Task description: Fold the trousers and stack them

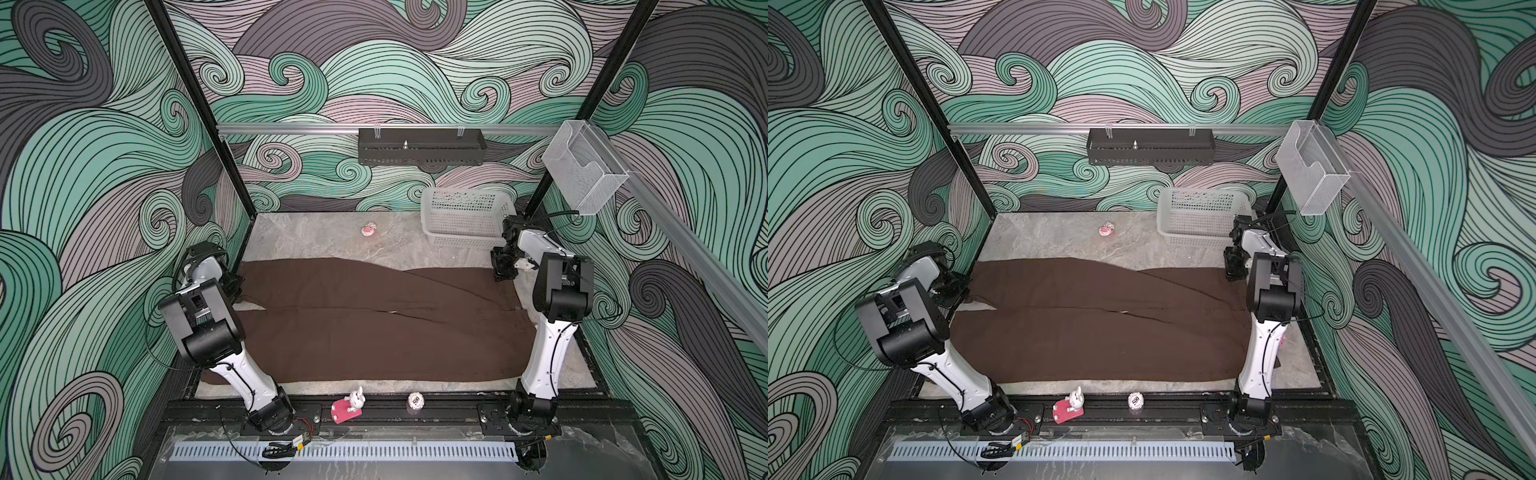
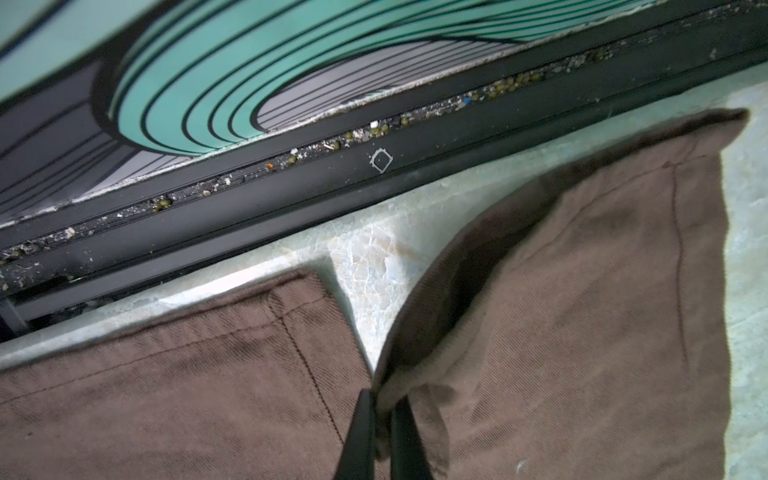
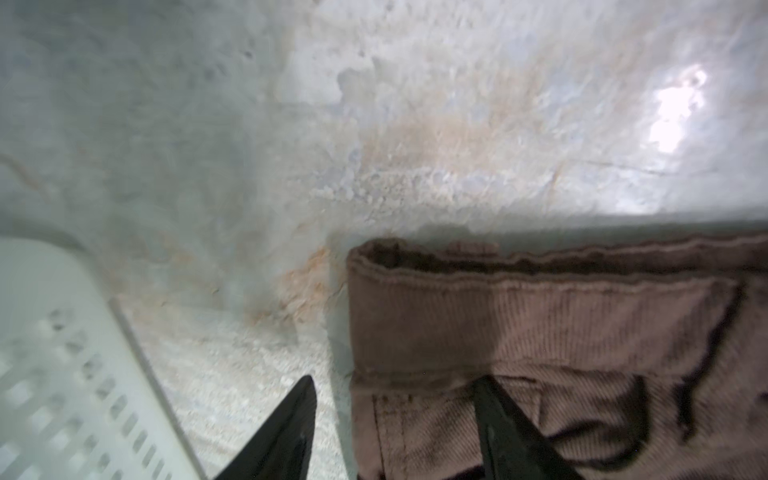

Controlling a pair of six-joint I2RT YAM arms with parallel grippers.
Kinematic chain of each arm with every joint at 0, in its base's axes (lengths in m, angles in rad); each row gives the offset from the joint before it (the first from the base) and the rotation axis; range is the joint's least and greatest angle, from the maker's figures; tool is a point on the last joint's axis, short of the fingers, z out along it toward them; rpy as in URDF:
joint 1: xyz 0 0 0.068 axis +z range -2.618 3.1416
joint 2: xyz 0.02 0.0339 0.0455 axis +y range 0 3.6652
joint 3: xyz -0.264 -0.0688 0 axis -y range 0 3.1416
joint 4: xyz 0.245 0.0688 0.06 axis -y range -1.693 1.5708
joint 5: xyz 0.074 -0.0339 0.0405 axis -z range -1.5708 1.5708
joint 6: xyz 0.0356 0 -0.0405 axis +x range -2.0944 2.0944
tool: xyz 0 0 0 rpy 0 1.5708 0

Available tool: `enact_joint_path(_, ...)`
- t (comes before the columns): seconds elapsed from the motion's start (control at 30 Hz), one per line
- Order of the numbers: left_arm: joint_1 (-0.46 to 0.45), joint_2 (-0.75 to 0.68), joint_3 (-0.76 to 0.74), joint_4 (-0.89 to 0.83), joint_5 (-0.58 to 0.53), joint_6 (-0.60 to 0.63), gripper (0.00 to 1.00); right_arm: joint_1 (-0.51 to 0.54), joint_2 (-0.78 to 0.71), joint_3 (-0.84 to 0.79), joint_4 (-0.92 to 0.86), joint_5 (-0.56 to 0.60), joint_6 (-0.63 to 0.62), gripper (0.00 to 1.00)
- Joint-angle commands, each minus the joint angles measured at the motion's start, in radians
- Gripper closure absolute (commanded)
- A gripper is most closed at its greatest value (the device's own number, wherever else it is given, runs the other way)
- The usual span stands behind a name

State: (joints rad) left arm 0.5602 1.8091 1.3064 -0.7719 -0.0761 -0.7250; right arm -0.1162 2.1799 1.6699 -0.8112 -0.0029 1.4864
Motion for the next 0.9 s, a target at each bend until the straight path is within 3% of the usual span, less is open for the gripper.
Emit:
enact_joint_path(0.0, -0.005, -0.004, 0.03, -0.039, -0.027, 0.007, 1.0, -0.003, 0.051, 0.022, -0.019, 0.002, 0.029, 0.4)
enact_joint_path(0.1, -0.004, 0.005, 0.037, -0.042, -0.029, 0.008, 1.0, -0.003, 0.072, 0.039, -0.019, -0.003, 0.022, 0.51)
enact_joint_path(0.2, -0.003, 0.011, 0.042, -0.041, -0.037, 0.01, 1.0, -0.007, 0.064, 0.043, -0.018, -0.008, 0.025, 0.84)
enact_joint_path(0.27, -0.001, 0.016, 0.046, -0.04, -0.051, 0.01, 1.0, -0.018, 0.049, 0.049, -0.017, -0.007, 0.019, 0.99)
enact_joint_path(0.63, 0.05, 0.083, 0.113, -0.033, -0.081, -0.006, 1.0, -0.125, -0.028, 0.074, -0.02, 0.05, 0.016, 1.0)
enact_joint_path(0.87, 0.037, 0.136, 0.134, -0.024, -0.029, 0.005, 1.0, -0.121, -0.006, 0.076, -0.014, 0.022, 0.031, 1.0)
